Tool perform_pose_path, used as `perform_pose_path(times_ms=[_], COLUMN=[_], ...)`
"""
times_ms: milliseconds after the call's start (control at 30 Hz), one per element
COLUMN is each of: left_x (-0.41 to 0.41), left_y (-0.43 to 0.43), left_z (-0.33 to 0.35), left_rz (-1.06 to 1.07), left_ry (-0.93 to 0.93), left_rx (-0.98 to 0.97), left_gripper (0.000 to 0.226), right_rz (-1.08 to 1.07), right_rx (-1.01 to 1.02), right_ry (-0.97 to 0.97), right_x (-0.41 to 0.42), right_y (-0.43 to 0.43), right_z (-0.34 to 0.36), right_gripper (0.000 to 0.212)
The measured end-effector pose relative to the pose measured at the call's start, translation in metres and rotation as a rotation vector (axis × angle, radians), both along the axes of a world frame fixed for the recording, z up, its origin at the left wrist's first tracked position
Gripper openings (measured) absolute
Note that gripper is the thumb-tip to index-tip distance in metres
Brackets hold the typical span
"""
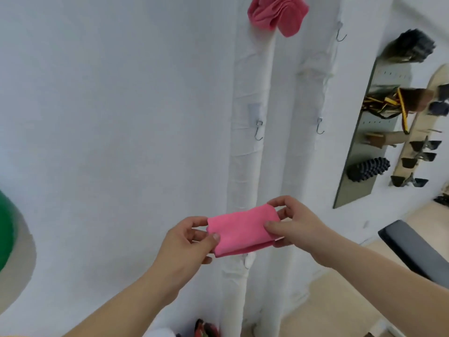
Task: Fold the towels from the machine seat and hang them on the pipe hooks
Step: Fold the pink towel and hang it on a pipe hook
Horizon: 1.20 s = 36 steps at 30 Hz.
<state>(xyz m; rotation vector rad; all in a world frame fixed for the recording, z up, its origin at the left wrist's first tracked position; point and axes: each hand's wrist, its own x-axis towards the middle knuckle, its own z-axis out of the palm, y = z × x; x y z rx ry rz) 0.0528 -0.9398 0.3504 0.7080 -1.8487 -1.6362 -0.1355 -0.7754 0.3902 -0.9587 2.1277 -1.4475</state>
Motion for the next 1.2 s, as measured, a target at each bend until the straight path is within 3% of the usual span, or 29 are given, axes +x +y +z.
perform_pose_path(times_ms=[367, 533, 700, 833, 933, 1000, 1100, 1167, 1200], left_x=[-0.171, -0.229, -0.258, -0.263, -0.265, -0.265, -0.260, -0.260, -0.260], left_y=[-0.092, -0.099, -0.112, -0.114, -0.112, -0.111, -0.105, -0.104, -0.104], left_z=[0.123, 0.155, 0.145, 0.128, 0.124, 0.123, 0.126, 0.124, 0.123], left_rz=[-0.116, -0.055, 0.047, 0.054, 0.066, 0.157, 0.257, 0.197, 0.160], left_ry=[0.176, 0.240, 0.186, 0.178, 0.169, 0.137, 0.180, 0.139, 0.097], left_rx=[-0.132, -0.150, -0.070, 0.057, 0.077, -0.147, -0.795, -1.152, -1.235], left_gripper=[0.029, 0.025, 0.025, 0.022, 0.028, 0.035, 0.036, 0.026, 0.028], right_rz=[-0.219, -0.235, -0.195, -0.073, -0.017, -0.037, -0.061, -0.073, -0.071], right_rx=[-0.246, -0.385, -0.252, -0.168, -0.071, 0.012, 0.072, 0.016, -0.036], right_ry=[0.329, 0.350, 0.475, 0.360, 0.397, 0.558, 0.728, 0.741, 0.719], right_x=[-0.138, -0.194, -0.224, -0.230, -0.236, -0.240, -0.243, -0.242, -0.241], right_y=[-0.083, -0.108, -0.132, -0.134, -0.134, -0.135, -0.138, -0.139, -0.139], right_z=[0.099, 0.131, 0.123, 0.118, 0.121, 0.126, 0.130, 0.128, 0.126], right_gripper=[0.032, 0.017, 0.026, 0.022, 0.029, 0.034, 0.041, 0.031, 0.021])
